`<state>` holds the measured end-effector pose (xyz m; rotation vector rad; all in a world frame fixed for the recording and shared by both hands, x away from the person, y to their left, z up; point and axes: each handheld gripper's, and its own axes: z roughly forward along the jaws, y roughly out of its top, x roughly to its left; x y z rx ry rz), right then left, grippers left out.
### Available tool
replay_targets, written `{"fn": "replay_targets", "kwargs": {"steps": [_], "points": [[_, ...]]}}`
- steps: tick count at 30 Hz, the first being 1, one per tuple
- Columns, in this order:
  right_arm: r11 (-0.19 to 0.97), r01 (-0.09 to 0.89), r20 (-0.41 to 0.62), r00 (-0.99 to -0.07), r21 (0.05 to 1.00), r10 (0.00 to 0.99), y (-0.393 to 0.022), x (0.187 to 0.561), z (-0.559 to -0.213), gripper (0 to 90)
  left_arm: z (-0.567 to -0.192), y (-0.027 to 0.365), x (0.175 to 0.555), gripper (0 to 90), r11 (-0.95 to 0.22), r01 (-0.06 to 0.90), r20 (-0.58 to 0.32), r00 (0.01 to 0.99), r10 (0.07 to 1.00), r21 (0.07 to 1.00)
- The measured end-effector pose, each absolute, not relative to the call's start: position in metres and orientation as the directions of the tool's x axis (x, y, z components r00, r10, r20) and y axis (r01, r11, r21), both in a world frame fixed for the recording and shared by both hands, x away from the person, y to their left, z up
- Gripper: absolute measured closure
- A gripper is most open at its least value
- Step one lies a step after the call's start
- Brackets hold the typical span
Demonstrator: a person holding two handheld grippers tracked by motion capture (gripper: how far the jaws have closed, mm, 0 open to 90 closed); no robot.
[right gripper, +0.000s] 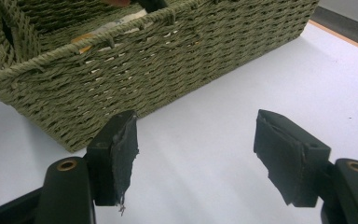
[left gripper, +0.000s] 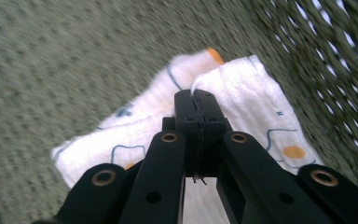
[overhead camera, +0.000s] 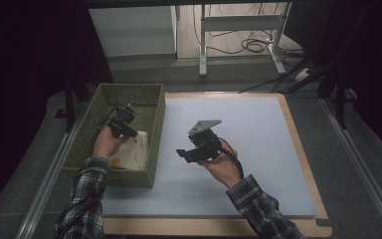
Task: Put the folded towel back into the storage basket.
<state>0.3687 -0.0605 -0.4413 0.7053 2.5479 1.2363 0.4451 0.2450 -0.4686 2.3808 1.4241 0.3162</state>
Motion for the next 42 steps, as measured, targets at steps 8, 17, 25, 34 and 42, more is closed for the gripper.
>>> {"fn": "replay_targets", "kwargs": {"steps": [8, 17, 25, 34, 42], "points": [[0.527, 0.328, 0.011, -0.856, 0.784, 0.517, -0.067, 0.369, -0.442, 30.9, -0.469, 0.244, 0.457, 89.8, -0.400, 0.830, 0.097, 0.395, 0.914, 0.389], [0.514, 0.346, 0.022, -0.845, 0.785, 0.535, -0.080, 0.371, -0.446, 30.9, -0.470, 0.251, 0.461, 74.8, -0.347, 0.845, 0.017, 0.372, 0.928, 0.406], [0.501, 0.341, 0.020, -0.841, 0.795, 0.541, -0.092, 0.368, -0.441, 30.4, -0.434, 0.248, 0.441, 49.8, -0.331, 0.757, 0.000, 0.401, 0.916, 0.564], [0.501, 0.342, 0.029, -0.846, 0.795, 0.532, -0.111, 0.358, -0.442, 28.0, -0.405, 0.230, 0.407, 25.6, -0.319, 0.643, -0.039, 0.477, 0.878, 0.697], [0.515, 0.352, 0.016, -0.837, 0.781, 0.548, -0.138, 0.347, -0.448, 20.5, -0.395, 0.206, 0.374, 12.2, -0.270, 0.565, -0.105, 0.543, 0.833, 0.780]]}}
